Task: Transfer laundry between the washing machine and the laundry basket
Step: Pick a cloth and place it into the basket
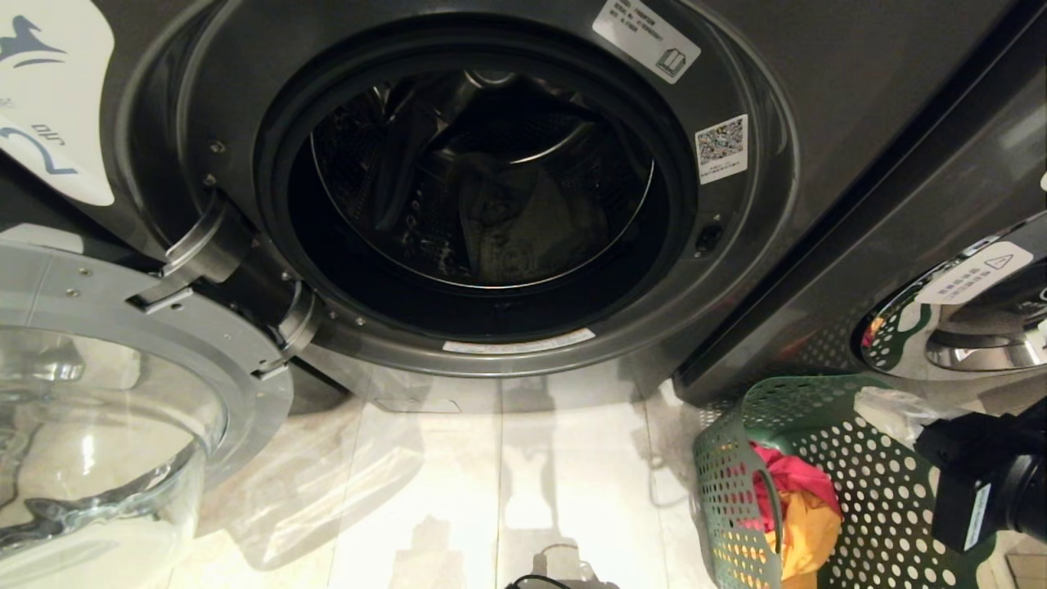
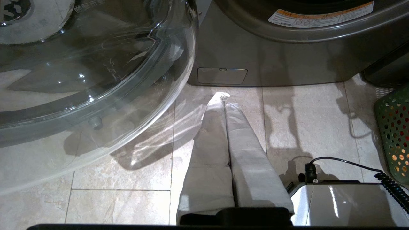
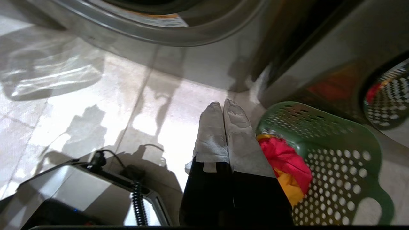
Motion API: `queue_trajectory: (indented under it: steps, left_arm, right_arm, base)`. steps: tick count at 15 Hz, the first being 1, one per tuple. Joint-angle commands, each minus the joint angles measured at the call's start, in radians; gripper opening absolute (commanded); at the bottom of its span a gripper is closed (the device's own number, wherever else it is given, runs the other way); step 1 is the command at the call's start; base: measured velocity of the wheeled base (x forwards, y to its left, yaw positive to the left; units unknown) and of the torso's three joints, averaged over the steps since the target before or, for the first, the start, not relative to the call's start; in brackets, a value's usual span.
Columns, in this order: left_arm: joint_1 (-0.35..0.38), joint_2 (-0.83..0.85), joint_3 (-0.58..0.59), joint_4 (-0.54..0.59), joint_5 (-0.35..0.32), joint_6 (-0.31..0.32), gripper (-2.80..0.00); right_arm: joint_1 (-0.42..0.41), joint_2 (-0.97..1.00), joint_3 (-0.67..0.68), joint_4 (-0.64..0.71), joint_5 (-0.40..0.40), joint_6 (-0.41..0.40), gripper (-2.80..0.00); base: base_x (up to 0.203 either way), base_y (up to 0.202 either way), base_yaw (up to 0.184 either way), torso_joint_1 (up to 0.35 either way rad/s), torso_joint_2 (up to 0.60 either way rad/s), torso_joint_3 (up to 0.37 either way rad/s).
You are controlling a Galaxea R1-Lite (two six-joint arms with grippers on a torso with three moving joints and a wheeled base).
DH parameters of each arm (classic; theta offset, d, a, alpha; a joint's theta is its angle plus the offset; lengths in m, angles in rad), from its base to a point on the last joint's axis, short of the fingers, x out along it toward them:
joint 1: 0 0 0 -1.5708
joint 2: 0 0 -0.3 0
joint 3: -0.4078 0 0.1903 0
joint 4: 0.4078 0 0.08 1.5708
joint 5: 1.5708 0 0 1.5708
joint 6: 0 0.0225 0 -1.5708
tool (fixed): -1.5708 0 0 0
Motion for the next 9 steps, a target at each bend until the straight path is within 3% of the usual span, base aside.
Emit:
queue_trajectory:
  steps: [1,3,9]
  left_arm:
    - [0.000,0.002,0.000,0.000,0.000,-0.001,-2.80]
    - [0.000,0.002,0.000,0.000,0.000,0.001,-2.80]
    - [0.000,0.002,0.000,0.000,0.000,0.001,-2.80]
  right_arm:
    - [0.004,0.007,0.001,-0.003,0.105,-0.018,-2.80]
    - [0.004,0.023,0.005,-0.002,0.181,-0.071,-2.80]
    - [0.032,0.184,-0.002,-0.089,0.183,-0.109,-2.80]
  base:
    - [0.000,0.000,0.000,0.000,0.00,0.000]
    - [0.000,0.000,0.000,0.000,0.00,0.000]
    - [0.000,0.000,0.000,0.000,0.00,0.000]
